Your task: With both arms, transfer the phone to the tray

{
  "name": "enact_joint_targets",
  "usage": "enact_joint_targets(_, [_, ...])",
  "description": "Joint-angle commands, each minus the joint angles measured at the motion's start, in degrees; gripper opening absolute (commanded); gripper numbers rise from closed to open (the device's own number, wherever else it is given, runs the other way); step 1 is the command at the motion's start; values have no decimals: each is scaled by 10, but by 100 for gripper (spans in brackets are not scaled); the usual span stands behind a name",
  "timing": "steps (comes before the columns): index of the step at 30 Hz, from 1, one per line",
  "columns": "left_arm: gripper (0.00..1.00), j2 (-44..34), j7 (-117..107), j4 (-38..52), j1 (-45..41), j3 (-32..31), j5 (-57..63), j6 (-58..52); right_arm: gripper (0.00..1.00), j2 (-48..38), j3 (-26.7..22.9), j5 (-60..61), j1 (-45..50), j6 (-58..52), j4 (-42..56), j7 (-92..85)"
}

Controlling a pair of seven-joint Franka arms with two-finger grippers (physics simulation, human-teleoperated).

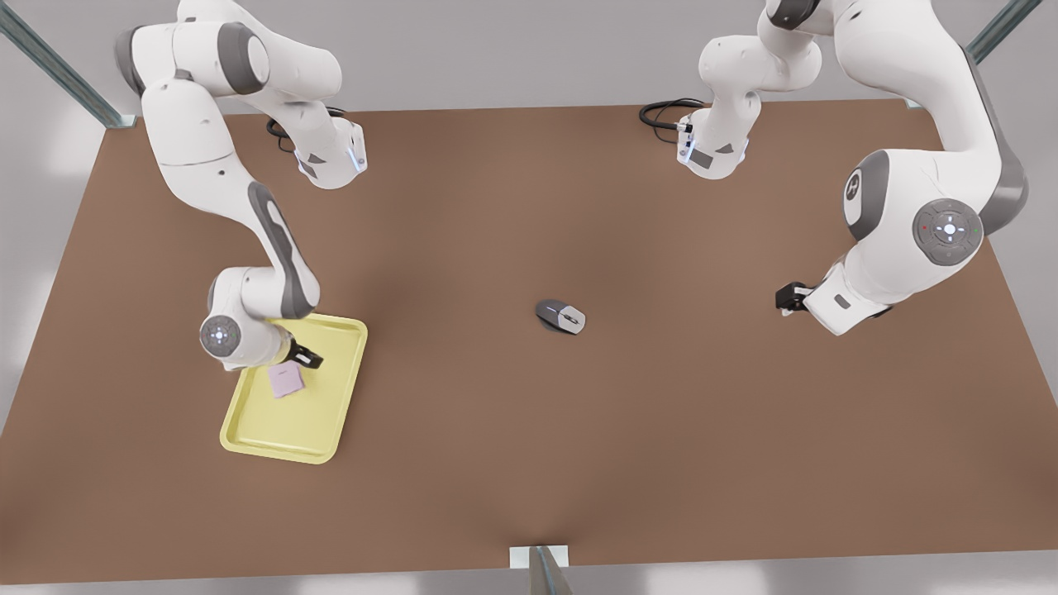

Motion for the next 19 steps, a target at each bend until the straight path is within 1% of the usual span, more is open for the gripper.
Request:
enact_joint_targets(1, [100,-1,-15,0,0,0,0,0,100,-9,0,44,5,25,-4,-392])
enact_joint_targets(5, [100,-3,-22,0,-1,-1,0,-1,100,-65,6,35,27,-102,88,-389])
enact_joint_targets(6, [100,-4,-22,0,-1,-1,0,-2,100,-83,6,31,28,-119,96,-389])
enact_joint_targets(9, [100,-7,-39,3,-1,-1,1,-1,100,-107,7,31,33,-237,197,-373])
enact_joint_targets(10, [100,-8,-46,3,-1,0,1,-1,100,-115,4,27,32,-274,228,-356])
enact_joint_targets(11, [100,-8,-49,4,-1,0,1,-1,100,-126,-3,27,26,-279,234,-337])
enact_joint_targets(13, [100,-7,-51,13,-1,0,2,-2,100,-132,-39,18,25,-364,316,-312])
enact_joint_targets(14, [100,-7,-51,13,0,0,3,-2,100,-145,-40,-9,25,-366,324,-312])
enact_joint_targets(19, [100,-6,-51,20,-1,0,3,-3,100,-155,-46,-14,24,-365,323,-308])
